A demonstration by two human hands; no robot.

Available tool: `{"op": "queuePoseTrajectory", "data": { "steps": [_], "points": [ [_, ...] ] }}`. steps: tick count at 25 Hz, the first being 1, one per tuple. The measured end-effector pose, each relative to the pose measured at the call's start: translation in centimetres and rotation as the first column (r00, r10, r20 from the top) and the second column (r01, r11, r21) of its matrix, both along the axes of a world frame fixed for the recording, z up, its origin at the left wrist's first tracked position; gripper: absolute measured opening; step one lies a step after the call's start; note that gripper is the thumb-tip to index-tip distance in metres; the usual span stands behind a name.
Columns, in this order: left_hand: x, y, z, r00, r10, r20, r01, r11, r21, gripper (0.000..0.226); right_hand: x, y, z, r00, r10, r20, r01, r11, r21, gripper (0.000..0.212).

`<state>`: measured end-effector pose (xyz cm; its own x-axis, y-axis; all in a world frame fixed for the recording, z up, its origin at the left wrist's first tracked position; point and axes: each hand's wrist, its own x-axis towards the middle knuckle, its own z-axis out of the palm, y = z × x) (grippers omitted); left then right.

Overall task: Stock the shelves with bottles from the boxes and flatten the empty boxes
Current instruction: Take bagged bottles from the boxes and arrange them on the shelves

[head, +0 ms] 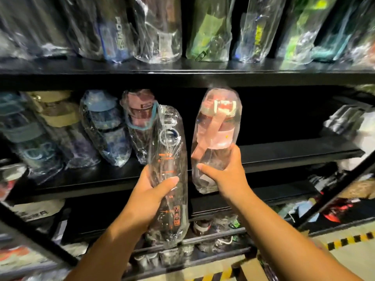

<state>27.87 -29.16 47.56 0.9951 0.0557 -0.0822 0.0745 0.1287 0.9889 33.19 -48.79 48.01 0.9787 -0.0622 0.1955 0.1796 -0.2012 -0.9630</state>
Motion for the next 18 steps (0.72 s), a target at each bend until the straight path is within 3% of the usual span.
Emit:
{"op": "queuePoseTrajectory", "data": {
  "steps": [5, 8, 10, 14, 18],
  "points": [
    [-0.2, 1.0, -1.0, 0.993, 0.088, -0.078, -0.087, 0.996, 0.010, 0.070, 6.5, 2.1, -2.4, 0.997, 0.047, 0.058, -0.042, 0.996, -0.084, 0.087],
    [-0.7, 0.6, -1.5, 0.972, 0.203, -0.119, -0.190, 0.976, 0.110, 0.045, 9.7, 3.1, -4.1, 0.995, 0.089, 0.043, -0.081, 0.984, -0.158, 0.076],
    [-1.2, 0.2, -1.8, 0.962, 0.230, -0.145, -0.202, 0.961, 0.188, 0.042, 11.5, 3.7, -4.9, 0.997, 0.072, 0.018, -0.067, 0.981, -0.180, 0.063],
    [-1.6, -0.4, -2.5, 0.932, 0.296, -0.207, -0.258, 0.947, 0.191, 0.073, 14.2, 5.5, -5.4, 0.999, 0.038, -0.037, -0.048, 0.941, -0.334, 0.058],
    [-1.9, -1.2, -2.4, 0.916, 0.359, -0.176, -0.328, 0.927, 0.183, 0.070, 14.5, 7.0, -5.0, 0.997, 0.030, -0.064, -0.057, 0.887, -0.458, 0.060]
  ]
}}
